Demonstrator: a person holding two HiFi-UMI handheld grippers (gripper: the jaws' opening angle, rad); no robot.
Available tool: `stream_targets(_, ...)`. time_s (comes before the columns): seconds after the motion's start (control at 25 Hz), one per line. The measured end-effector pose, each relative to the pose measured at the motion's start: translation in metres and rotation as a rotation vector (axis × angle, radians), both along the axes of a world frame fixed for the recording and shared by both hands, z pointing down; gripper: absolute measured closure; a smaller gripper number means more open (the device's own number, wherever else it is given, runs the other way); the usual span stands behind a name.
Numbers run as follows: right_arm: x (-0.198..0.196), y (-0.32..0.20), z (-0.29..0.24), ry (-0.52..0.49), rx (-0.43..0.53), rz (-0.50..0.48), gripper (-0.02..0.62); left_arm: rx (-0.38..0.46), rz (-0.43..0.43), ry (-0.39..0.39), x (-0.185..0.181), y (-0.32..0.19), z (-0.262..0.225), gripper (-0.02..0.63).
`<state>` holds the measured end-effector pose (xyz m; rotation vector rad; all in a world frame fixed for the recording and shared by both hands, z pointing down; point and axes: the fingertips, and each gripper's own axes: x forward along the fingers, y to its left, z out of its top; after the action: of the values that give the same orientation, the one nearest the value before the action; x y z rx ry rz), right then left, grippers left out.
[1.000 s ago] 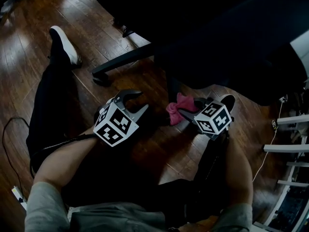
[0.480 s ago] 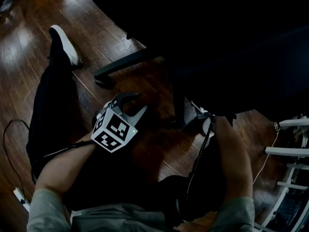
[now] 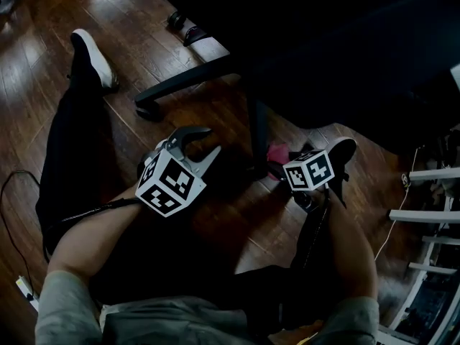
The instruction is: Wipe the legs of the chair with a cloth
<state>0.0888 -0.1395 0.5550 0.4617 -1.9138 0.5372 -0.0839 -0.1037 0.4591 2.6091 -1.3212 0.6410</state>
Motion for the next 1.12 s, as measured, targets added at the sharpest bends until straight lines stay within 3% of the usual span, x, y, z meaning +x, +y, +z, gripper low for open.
stream_targets(0.12,0.008,0.015,0.001,0.024,-0.011,-0.046,0.477,-0.006,-0.018,-0.001,0.0,0.002,0.0,0.503)
stream_targets(0.24,0.003,0.025,-0.03,0.006,0.037,-0.169,0.477,-0.016,-0.055,0.007,-0.006,0.005,0.0,0.531)
stream_targets(0.44,-0.065,0.074,-0.093,-0.279,0.024,-0.363,0.476,-0.023,-0.155,0.061,-0.032,0.01,0.0,0.548)
stream_targets(0.56,-0.101,0.107,-0.096,-0.338,0.031,-0.446,0.475,-0.016,-0.217,0.095,-0.048,0.013,-0.004,0.548)
stream_targets(0.68,-0.126,0.131,-0.077,-0.332,0.025,-0.466,0.474,-0.003,-0.255,0.111,-0.059,0.017,-0.01,0.548)
stream_targets(0.92,-0.138,0.162,0.005,-0.189,-0.049,-0.457,0.464,-0.029,-0.3,0.139,-0.06,0.042,-0.001,0.548)
stream_targets(1.08,-0.136,0.183,0.032,-0.179,-0.129,-0.478,0.35,-0.099,-0.33,0.133,-0.052,0.063,0.028,0.546)
stream_targets(1.12,-0.136,0.182,0.029,-0.187,-0.127,-0.482,0.347,-0.109,-0.334,0.129,-0.051,0.065,0.032,0.545)
